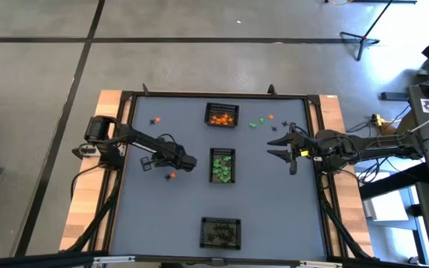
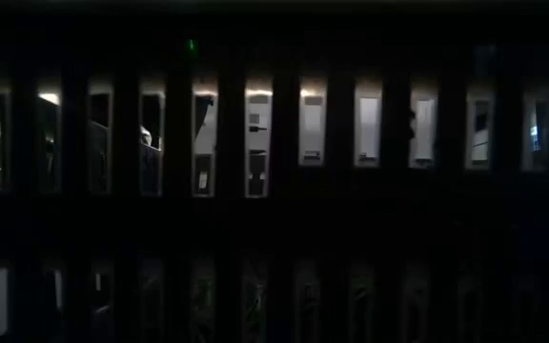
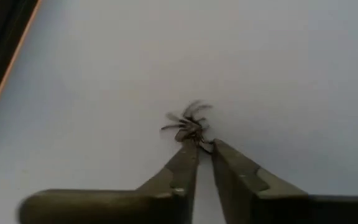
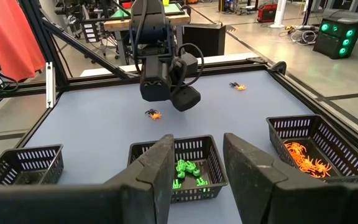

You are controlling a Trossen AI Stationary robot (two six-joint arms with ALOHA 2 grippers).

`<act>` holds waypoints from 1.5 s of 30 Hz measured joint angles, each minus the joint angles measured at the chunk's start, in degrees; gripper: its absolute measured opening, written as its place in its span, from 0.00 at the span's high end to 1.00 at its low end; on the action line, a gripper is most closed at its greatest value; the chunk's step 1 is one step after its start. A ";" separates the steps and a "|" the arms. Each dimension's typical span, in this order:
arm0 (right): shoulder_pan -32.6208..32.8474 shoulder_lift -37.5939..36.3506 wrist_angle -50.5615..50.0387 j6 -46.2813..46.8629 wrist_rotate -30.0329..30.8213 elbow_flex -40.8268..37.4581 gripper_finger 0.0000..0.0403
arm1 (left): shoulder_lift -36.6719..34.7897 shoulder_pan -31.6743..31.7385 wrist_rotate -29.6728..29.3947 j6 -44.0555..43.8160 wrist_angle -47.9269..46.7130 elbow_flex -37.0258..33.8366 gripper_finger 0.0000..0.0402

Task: Sort Halloween decoration
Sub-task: Put the black spider toy into the bottom black bin

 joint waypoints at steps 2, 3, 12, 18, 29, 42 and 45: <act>0.00 0.02 -0.04 0.00 0.00 0.00 0.66 | 0.02 -0.39 -0.18 0.00 0.30 0.00 0.95; 0.00 0.02 -0.02 0.00 0.00 0.00 0.66 | 0.05 -0.61 -0.20 -0.07 0.38 0.04 0.97; 0.00 0.02 0.00 0.00 0.00 0.00 0.66 | 0.42 -2.94 4.39 -1.02 -4.01 5.73 1.00; 0.00 0.02 0.00 0.01 0.00 0.00 0.66 | 0.39 -4.23 5.90 2.79 -11.58 14.46 1.00; 0.00 0.02 -0.02 0.00 0.00 0.00 0.66 | 0.23 -10.10 4.45 8.61 -15.57 32.68 1.00; 0.00 0.00 -0.02 0.02 0.00 0.00 0.66 | 0.17 -14.72 -3.17 3.44 -13.55 28.46 1.00; 0.00 0.02 0.00 0.01 0.00 0.00 0.66 | 0.17 -13.97 -2.96 3.22 -9.60 23.23 1.00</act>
